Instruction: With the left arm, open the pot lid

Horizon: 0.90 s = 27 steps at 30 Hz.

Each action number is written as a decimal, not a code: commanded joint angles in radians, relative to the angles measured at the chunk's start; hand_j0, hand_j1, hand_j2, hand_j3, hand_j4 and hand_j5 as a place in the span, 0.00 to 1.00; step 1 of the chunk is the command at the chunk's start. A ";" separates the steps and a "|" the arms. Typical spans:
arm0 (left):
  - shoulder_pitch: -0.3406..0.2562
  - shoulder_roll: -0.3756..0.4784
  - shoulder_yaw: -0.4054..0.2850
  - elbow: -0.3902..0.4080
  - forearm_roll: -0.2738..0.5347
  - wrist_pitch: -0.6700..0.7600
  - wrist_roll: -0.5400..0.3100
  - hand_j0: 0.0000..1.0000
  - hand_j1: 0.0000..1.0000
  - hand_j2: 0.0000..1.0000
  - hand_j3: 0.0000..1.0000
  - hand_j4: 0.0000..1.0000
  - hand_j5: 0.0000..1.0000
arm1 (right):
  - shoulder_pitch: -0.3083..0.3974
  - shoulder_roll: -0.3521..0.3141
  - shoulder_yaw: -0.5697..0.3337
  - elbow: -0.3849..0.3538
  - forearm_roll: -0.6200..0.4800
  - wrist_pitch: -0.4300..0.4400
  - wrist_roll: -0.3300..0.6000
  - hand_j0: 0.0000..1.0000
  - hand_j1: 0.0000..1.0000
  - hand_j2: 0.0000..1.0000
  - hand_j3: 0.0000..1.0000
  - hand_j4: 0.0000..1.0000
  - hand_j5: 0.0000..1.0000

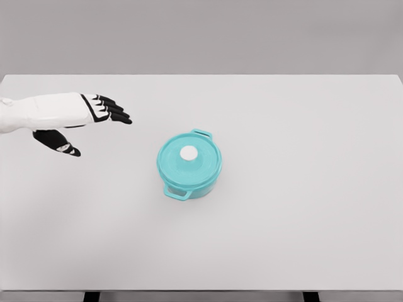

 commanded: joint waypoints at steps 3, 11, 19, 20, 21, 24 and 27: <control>-0.011 -0.039 -0.013 0.001 0.001 0.003 0.000 1.00 1.00 1.00 1.00 1.00 1.00 | 0.008 0.000 0.000 0.006 0.001 0.001 -0.001 1.00 1.00 1.00 1.00 1.00 1.00; -0.276 -0.263 -0.305 0.070 0.016 0.003 0.000 1.00 1.00 1.00 1.00 1.00 1.00 | 0.005 0.000 -0.001 0.003 0.001 0.001 -0.001 1.00 1.00 1.00 1.00 1.00 1.00; -0.360 -0.390 -0.438 0.141 0.016 0.003 0.000 1.00 1.00 1.00 1.00 1.00 1.00 | 0.006 0.000 -0.001 0.003 0.001 0.001 -0.001 1.00 1.00 1.00 1.00 1.00 1.00; -0.376 -0.390 -0.438 0.147 0.009 0.003 0.000 1.00 1.00 1.00 1.00 1.00 1.00 | 0.006 0.000 -0.001 0.003 0.001 0.001 -0.001 1.00 1.00 1.00 1.00 1.00 1.00; -0.390 -0.390 -0.438 0.161 -0.019 0.003 0.000 1.00 1.00 1.00 1.00 1.00 1.00 | 0.005 0.000 -0.001 0.003 0.001 0.001 -0.001 1.00 1.00 1.00 1.00 1.00 1.00; -0.394 -0.407 -0.439 0.184 -0.027 0.003 0.000 1.00 1.00 1.00 1.00 1.00 1.00 | 0.006 0.000 -0.001 0.003 0.001 0.001 -0.001 1.00 1.00 1.00 1.00 1.00 1.00; -0.391 -0.464 -0.464 0.277 -0.059 0.003 0.000 1.00 1.00 1.00 1.00 1.00 1.00 | 0.006 0.000 -0.001 0.003 0.001 0.001 -0.001 1.00 1.00 1.00 1.00 1.00 1.00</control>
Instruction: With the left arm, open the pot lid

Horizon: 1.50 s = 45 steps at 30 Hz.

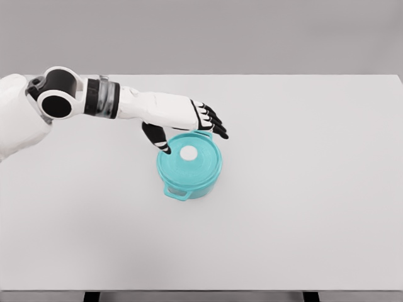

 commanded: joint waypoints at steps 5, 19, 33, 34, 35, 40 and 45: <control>0.002 -0.039 -0.023 0.055 -0.020 0.003 0.000 1.00 1.00 1.00 1.00 1.00 1.00 | 0.000 0.000 0.000 0.000 0.000 0.000 0.000 1.00 1.00 1.00 1.00 1.00 1.00; 0.002 -0.038 -0.024 0.072 -0.025 0.003 0.000 1.00 1.00 1.00 1.00 1.00 1.00 | 0.000 0.000 0.000 0.000 0.000 0.000 0.000 1.00 1.00 1.00 1.00 1.00 1.00; 0.009 -0.055 -0.038 0.072 -0.044 0.003 0.000 0.80 0.80 0.80 0.80 0.80 0.80 | 0.000 0.000 0.000 0.000 0.000 0.000 0.000 1.00 1.00 1.00 1.00 1.00 1.00; 0.009 -0.055 -0.037 0.072 -0.048 0.003 0.000 0.67 0.67 0.67 0.67 0.67 0.67 | 0.000 0.000 0.000 0.000 0.000 0.000 0.000 1.00 1.00 1.00 1.00 1.00 1.00; 0.009 -0.055 -0.038 0.073 -0.048 0.003 0.000 0.66 0.66 0.66 0.66 0.66 0.66 | -0.002 0.000 0.000 0.000 0.000 0.000 0.000 1.00 1.00 1.00 1.00 1.00 1.00; 0.012 -0.053 -0.038 0.072 -0.049 0.003 0.000 0.64 0.64 0.64 0.64 0.64 0.64 | 0.000 0.000 0.000 0.000 0.000 0.000 0.000 1.00 1.00 1.00 1.00 1.00 1.00; 0.014 -0.052 -0.040 0.070 -0.046 0.003 0.000 0.52 0.52 0.52 0.52 0.52 0.52 | 0.000 0.000 0.000 0.000 0.000 0.000 0.000 1.00 1.00 1.00 1.00 1.00 1.00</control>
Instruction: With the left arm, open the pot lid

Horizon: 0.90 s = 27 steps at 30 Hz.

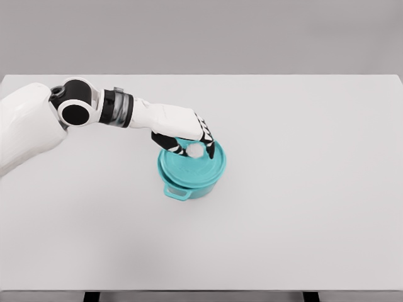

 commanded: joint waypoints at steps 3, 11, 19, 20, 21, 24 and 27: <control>-0.002 0.008 0.003 -0.010 0.017 0.003 0.000 0.44 0.44 0.44 0.44 0.44 0.44 | -0.002 0.000 0.000 0.000 0.000 0.000 0.000 1.00 1.00 1.00 1.00 1.00 1.00; -0.058 0.182 0.021 -0.062 0.103 0.003 0.000 0.43 0.43 0.43 0.43 0.43 0.43 | -0.002 0.000 0.000 0.000 0.000 0.000 0.000 1.00 1.00 1.00 1.00 1.00 1.00; -0.072 0.286 0.021 0.155 0.147 0.003 0.000 0.44 0.44 0.44 0.44 0.44 0.44 | 0.000 0.000 0.000 0.000 0.000 0.000 0.000 1.00 1.00 1.00 1.00 1.00 1.00; -0.071 0.286 0.024 0.175 0.147 0.003 0.000 0.44 0.44 0.44 0.44 0.44 0.44 | 0.000 0.000 0.000 0.000 0.000 0.000 0.000 1.00 1.00 1.00 1.00 1.00 1.00; -0.069 0.286 0.033 0.180 0.147 0.003 0.000 0.44 0.44 0.44 0.44 0.44 0.44 | 0.000 0.000 0.000 0.000 0.000 0.000 0.000 1.00 1.00 1.00 1.00 1.00 1.00; -0.057 0.271 0.047 0.180 0.145 0.003 0.000 1.00 1.00 1.00 1.00 1.00 1.00 | 0.000 0.000 0.000 0.000 0.000 0.000 0.000 1.00 1.00 1.00 1.00 1.00 1.00; -0.046 0.269 0.049 0.177 0.145 0.003 0.000 1.00 1.00 1.00 1.00 1.00 1.00 | 0.000 0.000 0.000 0.000 0.000 0.000 0.000 1.00 1.00 1.00 1.00 1.00 1.00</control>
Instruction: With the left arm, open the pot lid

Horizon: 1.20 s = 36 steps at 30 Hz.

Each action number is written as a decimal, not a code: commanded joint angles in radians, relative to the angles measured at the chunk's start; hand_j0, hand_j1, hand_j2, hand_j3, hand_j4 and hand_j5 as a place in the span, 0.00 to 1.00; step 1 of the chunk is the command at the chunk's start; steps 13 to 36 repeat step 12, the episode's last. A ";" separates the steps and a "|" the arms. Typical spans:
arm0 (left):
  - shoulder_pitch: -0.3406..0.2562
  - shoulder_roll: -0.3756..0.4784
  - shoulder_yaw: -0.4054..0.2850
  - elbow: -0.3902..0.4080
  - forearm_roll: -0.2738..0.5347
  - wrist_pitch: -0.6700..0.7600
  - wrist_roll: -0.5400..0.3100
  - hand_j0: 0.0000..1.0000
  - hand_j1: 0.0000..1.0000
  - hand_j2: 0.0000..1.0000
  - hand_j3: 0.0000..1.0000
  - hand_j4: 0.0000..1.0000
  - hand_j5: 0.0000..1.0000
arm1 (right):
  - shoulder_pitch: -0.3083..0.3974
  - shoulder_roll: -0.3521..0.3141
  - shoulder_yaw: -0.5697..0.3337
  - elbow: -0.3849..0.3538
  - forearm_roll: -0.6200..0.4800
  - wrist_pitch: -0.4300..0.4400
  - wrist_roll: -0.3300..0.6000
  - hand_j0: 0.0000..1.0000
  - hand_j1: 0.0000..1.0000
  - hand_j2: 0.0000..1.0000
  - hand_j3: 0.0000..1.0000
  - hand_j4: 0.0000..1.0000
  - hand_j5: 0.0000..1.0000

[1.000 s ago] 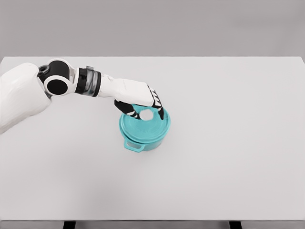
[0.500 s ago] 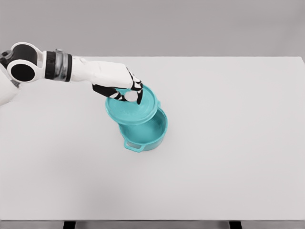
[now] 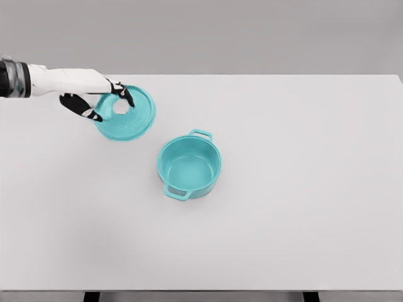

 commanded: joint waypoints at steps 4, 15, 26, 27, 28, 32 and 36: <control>0.002 0.000 0.002 0.003 0.009 0.003 0.000 1.00 1.00 1.00 1.00 1.00 1.00 | 0.002 0.000 0.000 0.000 0.000 0.000 0.000 1.00 1.00 1.00 1.00 1.00 1.00; 0.072 0.016 0.122 -0.150 0.108 0.003 0.000 1.00 1.00 1.00 1.00 1.00 1.00 | 0.002 0.000 0.000 0.000 0.000 0.000 0.000 1.00 1.00 1.00 1.00 1.00 1.00; 0.072 0.016 0.122 -0.150 0.108 0.003 0.000 1.00 1.00 1.00 1.00 1.00 1.00 | 0.002 0.000 0.000 0.000 0.000 0.000 0.000 1.00 1.00 1.00 1.00 1.00 1.00; 0.072 0.016 0.122 -0.150 0.108 0.003 0.000 1.00 1.00 1.00 1.00 1.00 1.00 | 0.002 0.000 0.000 0.000 0.000 0.000 0.000 1.00 1.00 1.00 1.00 1.00 1.00; 0.072 0.016 0.122 -0.150 0.108 0.003 0.000 1.00 1.00 1.00 1.00 1.00 1.00 | 0.002 0.000 0.000 0.000 0.000 0.000 0.000 1.00 1.00 1.00 1.00 1.00 1.00; 0.072 0.016 0.122 -0.150 0.108 0.003 0.000 1.00 1.00 1.00 1.00 1.00 1.00 | 0.002 0.000 0.000 0.000 0.000 0.000 0.000 1.00 1.00 1.00 1.00 1.00 1.00; 0.072 0.016 0.122 -0.150 0.108 0.003 0.000 1.00 1.00 1.00 1.00 1.00 1.00 | 0.002 0.000 0.000 0.000 0.000 0.000 0.000 1.00 1.00 1.00 1.00 1.00 1.00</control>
